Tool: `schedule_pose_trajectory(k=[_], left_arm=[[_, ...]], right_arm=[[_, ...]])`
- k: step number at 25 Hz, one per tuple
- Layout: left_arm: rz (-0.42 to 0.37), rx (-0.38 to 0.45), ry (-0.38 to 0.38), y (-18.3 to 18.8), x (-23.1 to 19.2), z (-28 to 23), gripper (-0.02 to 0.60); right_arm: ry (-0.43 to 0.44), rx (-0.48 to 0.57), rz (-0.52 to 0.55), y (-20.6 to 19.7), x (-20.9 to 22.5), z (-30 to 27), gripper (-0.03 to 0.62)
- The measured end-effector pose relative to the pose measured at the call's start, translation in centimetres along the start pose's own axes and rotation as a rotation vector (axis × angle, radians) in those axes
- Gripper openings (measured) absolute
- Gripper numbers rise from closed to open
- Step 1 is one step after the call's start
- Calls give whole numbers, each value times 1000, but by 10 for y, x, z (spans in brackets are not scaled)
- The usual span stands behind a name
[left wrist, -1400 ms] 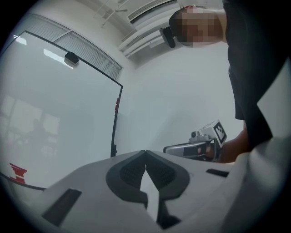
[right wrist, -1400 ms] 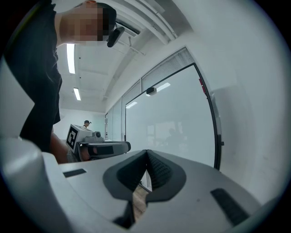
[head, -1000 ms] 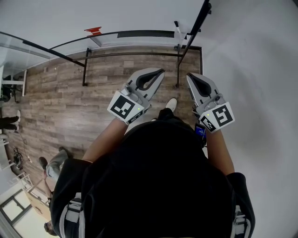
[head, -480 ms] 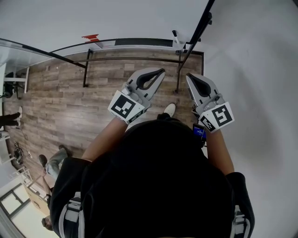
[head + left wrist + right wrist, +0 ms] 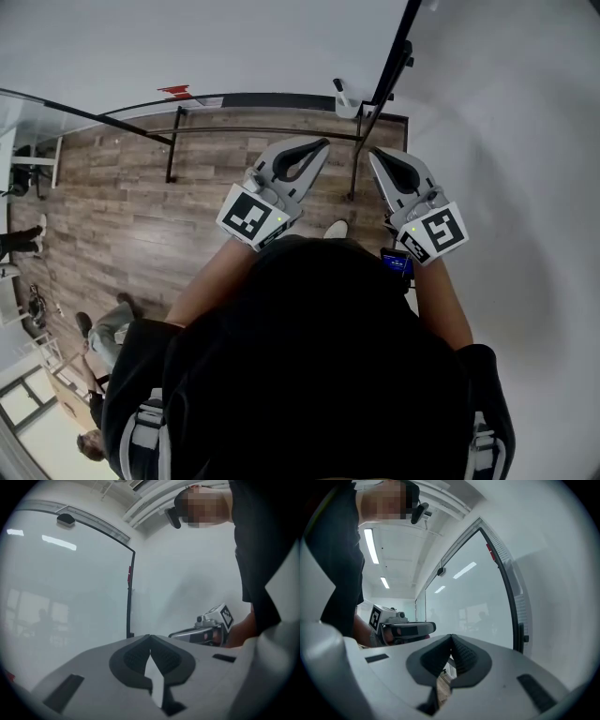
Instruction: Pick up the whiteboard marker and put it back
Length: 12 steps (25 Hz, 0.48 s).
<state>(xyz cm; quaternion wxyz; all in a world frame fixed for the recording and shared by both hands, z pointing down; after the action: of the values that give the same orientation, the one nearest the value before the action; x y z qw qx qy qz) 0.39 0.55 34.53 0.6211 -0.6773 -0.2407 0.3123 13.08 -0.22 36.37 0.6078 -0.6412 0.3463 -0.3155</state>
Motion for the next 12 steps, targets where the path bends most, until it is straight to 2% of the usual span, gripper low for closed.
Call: schedule_pose_trajectory(k=[12], left_arm=[[4,-14,13,-11,-13,-28,5]], right_arm=[[8,-15,-29,-10,32,-14,-5]])
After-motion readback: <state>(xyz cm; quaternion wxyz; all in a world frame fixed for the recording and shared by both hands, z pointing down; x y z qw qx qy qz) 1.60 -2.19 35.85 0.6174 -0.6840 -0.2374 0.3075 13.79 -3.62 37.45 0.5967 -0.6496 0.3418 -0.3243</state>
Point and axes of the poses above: the fingertips, and each gripper's own axes: z backward along the fingers, x to its right, y out of its top, the point moved 4 cm from there along z, backward along the fingers, and after that the axes turned 6 degrees about z, right-handed, at the moved point
